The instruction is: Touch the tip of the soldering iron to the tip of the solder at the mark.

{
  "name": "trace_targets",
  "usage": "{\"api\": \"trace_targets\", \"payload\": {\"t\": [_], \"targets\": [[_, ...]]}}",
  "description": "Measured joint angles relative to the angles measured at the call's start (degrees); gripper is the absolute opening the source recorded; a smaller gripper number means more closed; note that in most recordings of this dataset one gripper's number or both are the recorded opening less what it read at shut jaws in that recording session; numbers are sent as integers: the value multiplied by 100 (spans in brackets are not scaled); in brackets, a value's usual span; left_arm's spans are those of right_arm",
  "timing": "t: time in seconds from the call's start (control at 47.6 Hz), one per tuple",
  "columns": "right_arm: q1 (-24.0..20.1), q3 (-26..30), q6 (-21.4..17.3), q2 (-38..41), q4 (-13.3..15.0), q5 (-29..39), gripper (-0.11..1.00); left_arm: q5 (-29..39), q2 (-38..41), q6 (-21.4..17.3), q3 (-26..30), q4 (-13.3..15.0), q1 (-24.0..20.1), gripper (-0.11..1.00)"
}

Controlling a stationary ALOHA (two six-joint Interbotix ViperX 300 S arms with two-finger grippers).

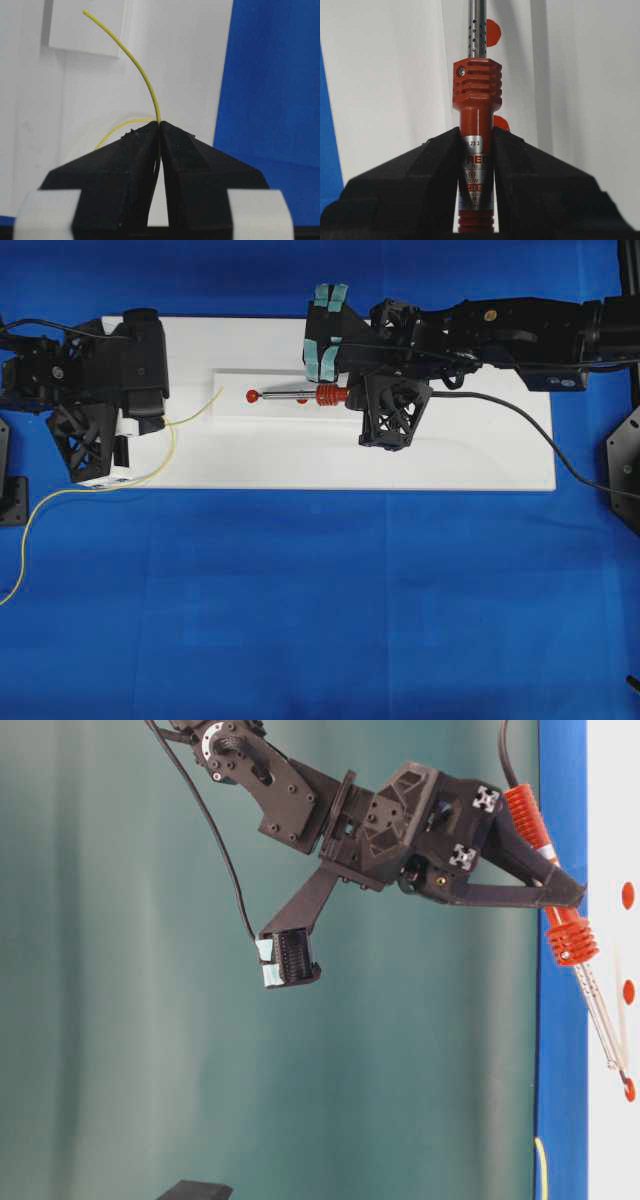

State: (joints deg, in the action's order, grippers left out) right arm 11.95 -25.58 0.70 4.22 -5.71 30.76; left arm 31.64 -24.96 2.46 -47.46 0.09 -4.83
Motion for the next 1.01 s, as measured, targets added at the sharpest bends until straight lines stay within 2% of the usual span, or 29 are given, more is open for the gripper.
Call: {"api": "trace_targets", "payload": {"t": [0.189, 0.378, 0.609, 0.757, 1.009], "targets": [[0, -35, 0, -88, 0, 79, 6, 0, 18, -9, 0, 0, 9, 2], [0, -466, -114, -721, 18, 211, 6, 0, 44, 0, 9, 0, 9, 2], [0, -1178, -721, -1459, 369, 237, 6, -18, 53, 26, 9, 0, 18, 2], [0, -1336, -1099, -1626, 642, 237, 6, -88, 62, 114, 26, 0, 18, 2], [9, -1345, -1143, -1635, 747, 237, 6, -132, 492, 158, 396, 0, 88, 2]]}}
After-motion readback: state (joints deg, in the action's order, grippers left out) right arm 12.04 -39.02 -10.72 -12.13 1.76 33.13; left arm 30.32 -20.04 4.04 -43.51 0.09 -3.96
